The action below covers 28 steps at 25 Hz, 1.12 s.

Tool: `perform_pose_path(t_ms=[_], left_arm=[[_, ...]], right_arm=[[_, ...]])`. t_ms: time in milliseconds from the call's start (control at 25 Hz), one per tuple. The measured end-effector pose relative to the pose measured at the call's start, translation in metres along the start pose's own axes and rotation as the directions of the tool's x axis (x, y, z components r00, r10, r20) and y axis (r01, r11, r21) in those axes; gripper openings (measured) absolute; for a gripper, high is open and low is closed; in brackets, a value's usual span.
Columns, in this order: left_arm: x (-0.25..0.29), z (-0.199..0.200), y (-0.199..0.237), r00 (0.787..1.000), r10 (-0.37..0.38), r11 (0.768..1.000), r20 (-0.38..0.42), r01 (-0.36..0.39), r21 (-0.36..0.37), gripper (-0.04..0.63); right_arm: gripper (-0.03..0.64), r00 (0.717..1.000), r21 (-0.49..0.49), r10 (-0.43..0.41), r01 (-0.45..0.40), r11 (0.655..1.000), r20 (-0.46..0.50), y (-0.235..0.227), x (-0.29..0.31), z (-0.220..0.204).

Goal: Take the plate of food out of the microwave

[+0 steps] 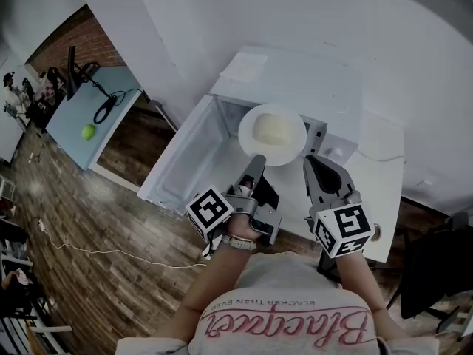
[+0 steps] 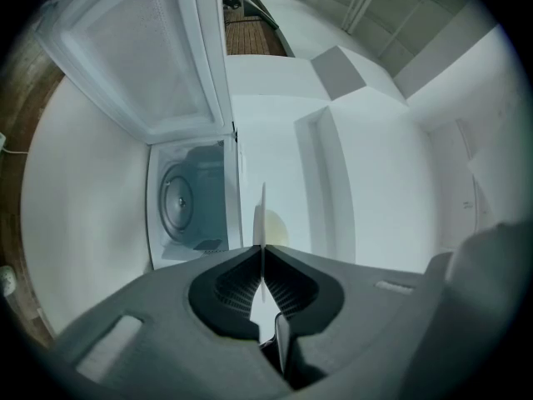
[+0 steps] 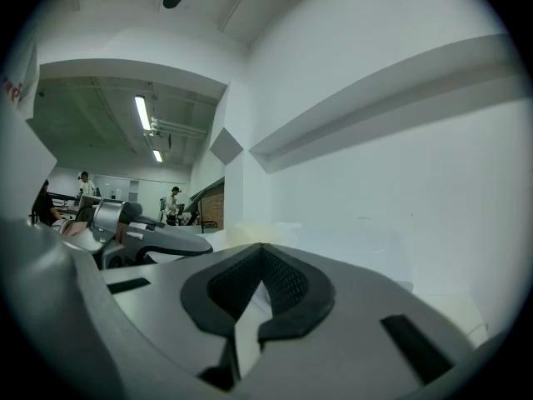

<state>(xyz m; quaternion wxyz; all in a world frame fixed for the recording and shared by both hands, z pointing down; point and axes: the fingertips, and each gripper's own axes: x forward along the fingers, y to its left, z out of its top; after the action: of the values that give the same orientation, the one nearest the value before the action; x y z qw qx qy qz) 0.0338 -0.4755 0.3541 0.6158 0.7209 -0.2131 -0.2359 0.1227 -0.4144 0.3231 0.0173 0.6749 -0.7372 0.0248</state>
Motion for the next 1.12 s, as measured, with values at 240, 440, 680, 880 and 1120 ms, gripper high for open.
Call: perform_pose_path(t_ms=[240,440,680,880,1120], left_arm=[[0.001,-0.001,-0.011,1.000,-0.022,1.000,0.000,0.022,-0.004,0.015],[0.002,-0.002,-0.014,0.999,-0.031,1.000,-0.006,0.031,0.001,0.015],[0.003,-0.001,-0.018,0.999,-0.042,0.999,-0.011,0.042,0.009,0.015],[0.004,-0.001,-0.022,0.998,-0.054,0.999,-0.014,0.054,0.001,0.015],[0.005,-0.005,-0.028,0.998,-0.063,0.998,-0.023,0.063,-0.006,0.015]], right_arm=[[0.009,0.999,-0.020,-0.029,0.030,0.999,0.025,0.003,-0.003,0.013],[0.009,1.000,-0.049,-0.022,0.023,0.999,0.010,0.009,-0.002,0.010],[0.009,1.000,-0.055,-0.011,0.012,0.998,0.015,0.011,0.001,0.013],[0.009,1.000,-0.103,0.000,0.003,0.995,0.026,0.015,0.003,0.014],[0.009,1.000,-0.107,-0.001,0.003,0.994,0.022,0.014,0.001,0.015]])
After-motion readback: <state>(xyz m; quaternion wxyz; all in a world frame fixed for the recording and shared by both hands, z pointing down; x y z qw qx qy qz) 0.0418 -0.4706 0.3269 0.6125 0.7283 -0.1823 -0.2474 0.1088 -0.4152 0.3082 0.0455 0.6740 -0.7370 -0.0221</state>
